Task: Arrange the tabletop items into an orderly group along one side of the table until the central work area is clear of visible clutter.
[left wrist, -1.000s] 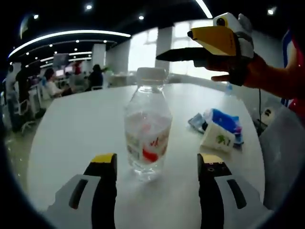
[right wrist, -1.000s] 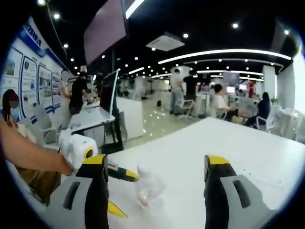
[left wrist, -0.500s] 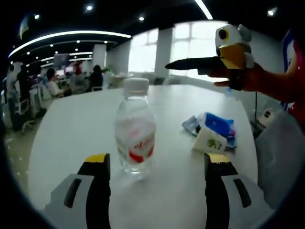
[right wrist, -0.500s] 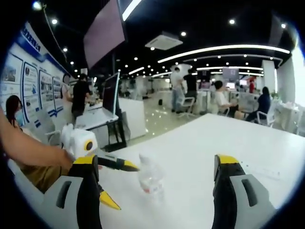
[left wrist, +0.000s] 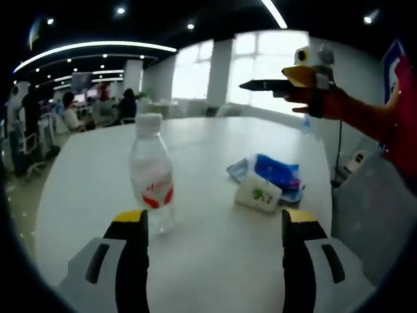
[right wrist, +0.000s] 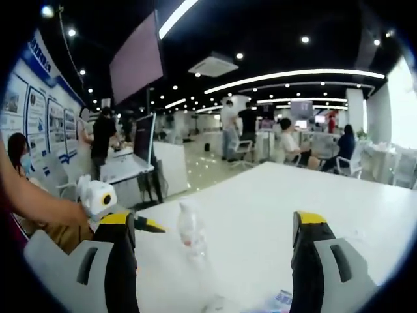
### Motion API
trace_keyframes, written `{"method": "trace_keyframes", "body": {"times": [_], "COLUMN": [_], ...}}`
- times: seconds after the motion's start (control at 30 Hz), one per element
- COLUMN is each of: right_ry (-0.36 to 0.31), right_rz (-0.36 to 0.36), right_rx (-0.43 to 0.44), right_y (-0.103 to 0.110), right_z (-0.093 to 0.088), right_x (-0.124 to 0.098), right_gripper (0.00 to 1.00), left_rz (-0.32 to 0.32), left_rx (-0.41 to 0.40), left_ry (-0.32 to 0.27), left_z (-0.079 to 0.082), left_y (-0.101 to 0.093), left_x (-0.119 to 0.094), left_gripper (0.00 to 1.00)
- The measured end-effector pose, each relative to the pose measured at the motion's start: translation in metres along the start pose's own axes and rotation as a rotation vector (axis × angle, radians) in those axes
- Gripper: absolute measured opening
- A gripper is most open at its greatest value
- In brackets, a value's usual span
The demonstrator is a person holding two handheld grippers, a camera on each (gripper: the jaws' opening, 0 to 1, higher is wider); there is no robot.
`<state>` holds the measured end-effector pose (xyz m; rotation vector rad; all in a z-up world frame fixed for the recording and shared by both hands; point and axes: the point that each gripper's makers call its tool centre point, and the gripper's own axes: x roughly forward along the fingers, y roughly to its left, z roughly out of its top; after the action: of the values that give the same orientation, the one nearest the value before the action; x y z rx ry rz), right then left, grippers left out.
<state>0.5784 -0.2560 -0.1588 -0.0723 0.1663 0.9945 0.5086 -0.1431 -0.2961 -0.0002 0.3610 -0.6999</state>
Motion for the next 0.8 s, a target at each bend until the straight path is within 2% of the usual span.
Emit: {"method": "trace_keyframes", "body": {"times": [0.17,0.37,0.6,0.8], "right_ry": [0.0,0.021,0.078,0.111], "right_rz": [-0.038,-0.083,-0.14,-0.19], "right_rx": [0.016,0.033,0.064,0.137], "right_y": [-0.01,-0.017,-0.023,-0.03], "right_z": [-0.006,-0.021,-0.051,-0.074], "right_x": [-0.03,-0.065,-0.107,-0.134], "right_gripper": [1.0,1.0,1.0,1.0], "left_rz": [-0.017,-0.05,-0.093,-0.12], "left_rx": [-0.001,0.003,0.028,0.044], "left_ry": [-0.001,0.012,0.015,0.019], "left_z": [0.002,0.002,0.01,0.012], "left_y": [-0.02,-0.048,-0.083,-0.108], "left_x": [-0.005,-0.002,0.005,0.01], "left_gripper": [0.8,0.8,0.79,0.79]}}
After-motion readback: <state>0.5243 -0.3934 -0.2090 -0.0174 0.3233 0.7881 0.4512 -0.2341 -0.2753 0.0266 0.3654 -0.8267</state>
